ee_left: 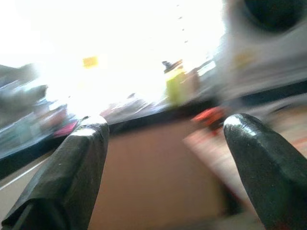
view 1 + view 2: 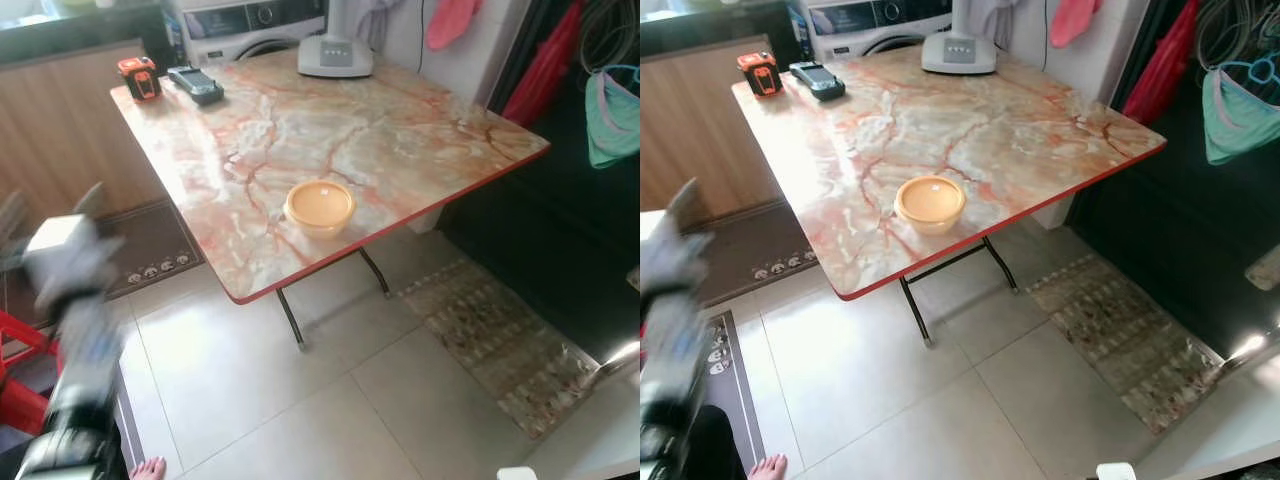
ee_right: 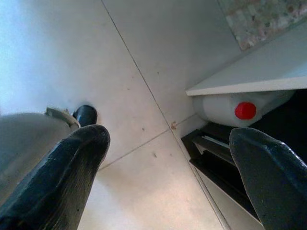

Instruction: Restocking fridge

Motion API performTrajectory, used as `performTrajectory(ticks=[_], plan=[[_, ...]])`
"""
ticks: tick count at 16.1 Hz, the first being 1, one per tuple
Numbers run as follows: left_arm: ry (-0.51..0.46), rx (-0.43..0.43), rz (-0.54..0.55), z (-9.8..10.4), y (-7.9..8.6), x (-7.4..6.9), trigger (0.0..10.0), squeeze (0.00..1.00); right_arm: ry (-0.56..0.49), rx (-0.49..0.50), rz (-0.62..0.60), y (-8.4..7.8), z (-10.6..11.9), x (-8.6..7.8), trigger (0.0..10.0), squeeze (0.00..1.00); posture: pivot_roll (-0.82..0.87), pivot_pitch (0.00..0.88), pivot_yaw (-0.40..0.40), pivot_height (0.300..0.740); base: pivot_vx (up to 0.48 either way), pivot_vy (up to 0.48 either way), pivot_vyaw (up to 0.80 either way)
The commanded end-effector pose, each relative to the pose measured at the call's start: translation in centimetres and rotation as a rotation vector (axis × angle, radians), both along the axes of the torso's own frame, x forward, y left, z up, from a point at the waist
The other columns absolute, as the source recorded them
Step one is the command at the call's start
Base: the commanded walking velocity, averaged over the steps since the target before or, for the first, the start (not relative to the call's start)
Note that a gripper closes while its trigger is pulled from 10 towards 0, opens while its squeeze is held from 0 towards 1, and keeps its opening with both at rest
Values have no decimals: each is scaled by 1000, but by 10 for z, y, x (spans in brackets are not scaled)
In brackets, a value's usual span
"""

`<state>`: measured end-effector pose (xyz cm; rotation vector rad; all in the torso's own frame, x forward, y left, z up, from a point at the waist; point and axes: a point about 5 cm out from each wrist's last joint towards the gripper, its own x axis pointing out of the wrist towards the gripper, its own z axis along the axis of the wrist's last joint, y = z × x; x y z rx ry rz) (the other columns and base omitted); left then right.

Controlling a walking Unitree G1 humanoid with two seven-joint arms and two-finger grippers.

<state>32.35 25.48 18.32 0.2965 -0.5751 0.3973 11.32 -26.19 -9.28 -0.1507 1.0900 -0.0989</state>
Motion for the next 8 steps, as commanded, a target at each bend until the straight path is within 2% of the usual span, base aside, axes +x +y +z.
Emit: performTrajectory(ticks=[1,2,3,4,5,6,7,8], plan=[[55,43,-138,-3,-25,7,10000,0,8,-5,-7,-3,0,-4,10000,0,137,46,-27,740,0,0,0],[85,-12,-327,1,-66,20,10000,0,5,-5,-15,-3,0,-2,10000,0,128,53,-23,740,0,0,0],[99,-35,-392,1,-81,23,10000,0,3,-5,-16,-3,0,-2,10000,0,128,53,-23,740,0,0,0],[127,-93,-487,-2,-105,26,10000,0,0,-6,-16,-4,1,0,10000,0,113,64,-13,740,0,0,0],[153,-213,-570,-8,-126,28,10000,0,-6,-8,-18,-5,2,2,10000,0,100,72,-5,740,0,0,0],[191,-271,-660,-13,-148,27,10000,0,-16,-10,-18,-5,3,5,10000,0,82,78,6,740,0,0,0],[195,-303,-675,-14,-152,26,10000,0,-19,-11,-21,-6,4,6,10000,0,79,78,8,740,0,0,0],[208,-429,-730,-16,-162,25,10000,0,-33,-16,-21,-7,5,10,10000,0,63,80,11,740,0,0,0]])
